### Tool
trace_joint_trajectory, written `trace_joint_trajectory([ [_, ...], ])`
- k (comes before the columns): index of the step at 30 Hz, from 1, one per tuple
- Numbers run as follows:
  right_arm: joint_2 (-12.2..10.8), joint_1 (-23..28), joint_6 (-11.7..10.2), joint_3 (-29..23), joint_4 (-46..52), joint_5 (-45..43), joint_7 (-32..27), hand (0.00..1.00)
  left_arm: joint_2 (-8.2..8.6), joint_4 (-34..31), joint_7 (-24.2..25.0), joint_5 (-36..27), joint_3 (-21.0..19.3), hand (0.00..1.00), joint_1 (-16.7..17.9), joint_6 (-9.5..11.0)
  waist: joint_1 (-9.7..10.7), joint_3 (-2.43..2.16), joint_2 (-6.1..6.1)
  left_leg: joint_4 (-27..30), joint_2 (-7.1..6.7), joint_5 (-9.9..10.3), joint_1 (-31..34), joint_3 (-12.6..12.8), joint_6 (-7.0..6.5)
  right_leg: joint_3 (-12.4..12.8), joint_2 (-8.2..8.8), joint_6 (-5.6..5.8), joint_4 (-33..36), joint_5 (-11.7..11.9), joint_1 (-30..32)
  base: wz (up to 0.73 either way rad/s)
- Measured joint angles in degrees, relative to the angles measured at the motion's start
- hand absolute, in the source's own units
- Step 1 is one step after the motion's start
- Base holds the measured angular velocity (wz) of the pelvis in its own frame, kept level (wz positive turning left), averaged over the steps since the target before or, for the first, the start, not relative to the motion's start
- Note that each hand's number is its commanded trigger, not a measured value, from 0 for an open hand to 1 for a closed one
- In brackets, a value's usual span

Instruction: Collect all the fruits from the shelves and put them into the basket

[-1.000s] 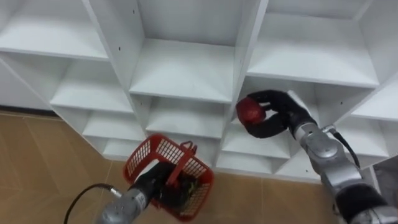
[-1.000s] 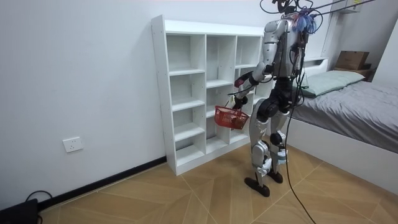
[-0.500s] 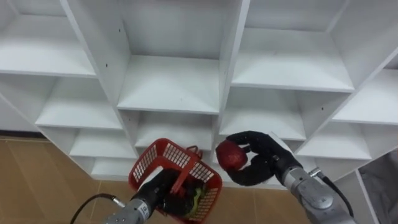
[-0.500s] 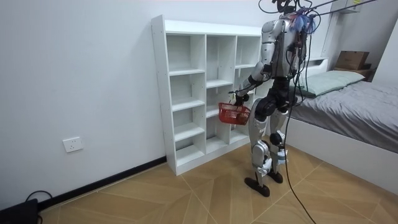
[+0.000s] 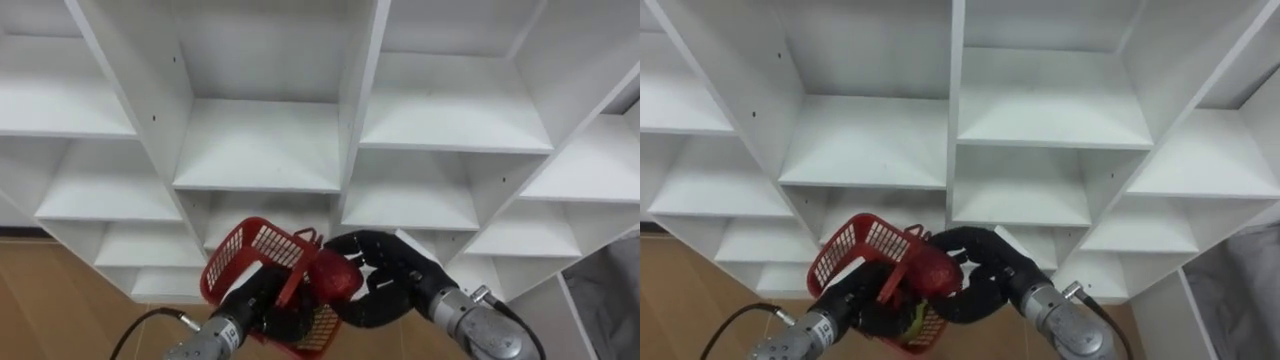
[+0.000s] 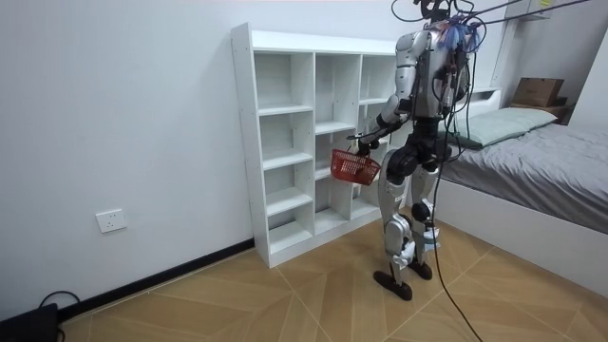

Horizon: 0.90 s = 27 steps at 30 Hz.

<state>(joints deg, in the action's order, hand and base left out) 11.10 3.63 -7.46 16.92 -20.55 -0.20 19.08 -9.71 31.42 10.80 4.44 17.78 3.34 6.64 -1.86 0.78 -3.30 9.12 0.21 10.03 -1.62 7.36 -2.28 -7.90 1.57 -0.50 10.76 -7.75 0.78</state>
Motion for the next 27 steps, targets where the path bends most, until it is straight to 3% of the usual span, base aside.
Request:
trace_joint_trajectory([
  [27,-0.1,0.1,0.1,1.0,0.2,-0.3,-0.9,1.0,0.01,-0.1,0.6,-0.2,0.0,1.0,-0.4,0.0,0.1,0.2,0.81,0.3,0.22,0.3,0.2,0.0,0.15,0.1,-0.39,-0.05,0.0,0.0,0.0,0.0],
])
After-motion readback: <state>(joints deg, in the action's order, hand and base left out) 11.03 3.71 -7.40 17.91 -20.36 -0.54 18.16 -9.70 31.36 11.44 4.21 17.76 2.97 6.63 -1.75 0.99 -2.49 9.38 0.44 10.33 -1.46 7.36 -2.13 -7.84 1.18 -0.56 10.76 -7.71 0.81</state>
